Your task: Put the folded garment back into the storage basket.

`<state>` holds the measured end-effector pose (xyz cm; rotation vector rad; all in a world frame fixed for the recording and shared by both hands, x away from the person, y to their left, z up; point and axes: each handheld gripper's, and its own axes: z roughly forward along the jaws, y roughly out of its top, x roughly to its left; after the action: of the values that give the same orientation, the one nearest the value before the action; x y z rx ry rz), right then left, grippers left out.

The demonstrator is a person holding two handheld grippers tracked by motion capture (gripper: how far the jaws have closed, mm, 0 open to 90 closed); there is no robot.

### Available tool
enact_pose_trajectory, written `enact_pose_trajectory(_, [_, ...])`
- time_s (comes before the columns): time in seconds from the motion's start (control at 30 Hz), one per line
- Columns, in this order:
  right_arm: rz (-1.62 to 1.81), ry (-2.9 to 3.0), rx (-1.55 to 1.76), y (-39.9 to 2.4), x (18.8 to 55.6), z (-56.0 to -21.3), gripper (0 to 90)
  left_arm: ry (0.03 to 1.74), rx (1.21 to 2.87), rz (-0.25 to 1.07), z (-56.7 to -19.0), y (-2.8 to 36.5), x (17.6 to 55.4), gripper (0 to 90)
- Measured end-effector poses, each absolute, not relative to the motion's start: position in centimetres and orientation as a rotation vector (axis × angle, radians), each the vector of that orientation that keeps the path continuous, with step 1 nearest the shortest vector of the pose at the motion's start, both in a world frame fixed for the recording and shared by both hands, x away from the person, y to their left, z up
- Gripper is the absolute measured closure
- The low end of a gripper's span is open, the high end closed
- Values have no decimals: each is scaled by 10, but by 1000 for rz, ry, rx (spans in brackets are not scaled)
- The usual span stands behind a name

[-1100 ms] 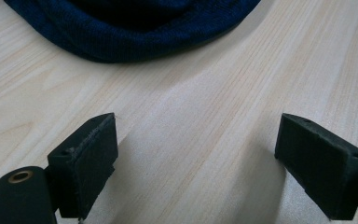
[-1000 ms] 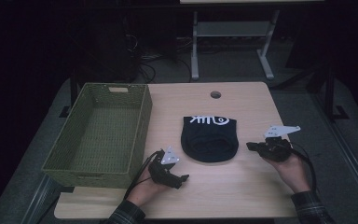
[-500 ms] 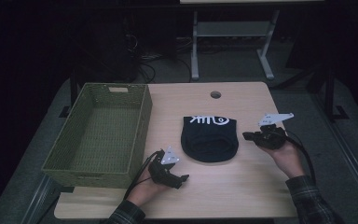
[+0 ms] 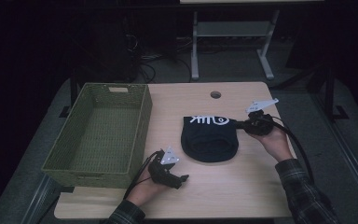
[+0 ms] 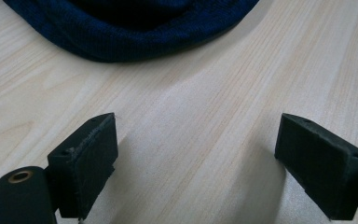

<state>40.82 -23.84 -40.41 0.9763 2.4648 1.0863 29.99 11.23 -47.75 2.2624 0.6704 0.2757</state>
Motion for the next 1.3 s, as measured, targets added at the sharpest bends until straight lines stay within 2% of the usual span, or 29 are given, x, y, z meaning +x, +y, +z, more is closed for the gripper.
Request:
enact_pose_trajectory(0.63, [1080, 2455, 1077, -229, 470, -419, 900, 659, 2274, 280, -477, 113, 301, 120])
enact_pose_trajectory(0.87, [1057, 2465, 1173, -234, 494, -438, 900, 661, 2273, 279, -477, 113, 301, 120])
enact_pose_trajectory(1.3, [995, 2506, 1204, -235, 497, -457, 900, 665, 2263, 275, -478, 112, 300, 120])
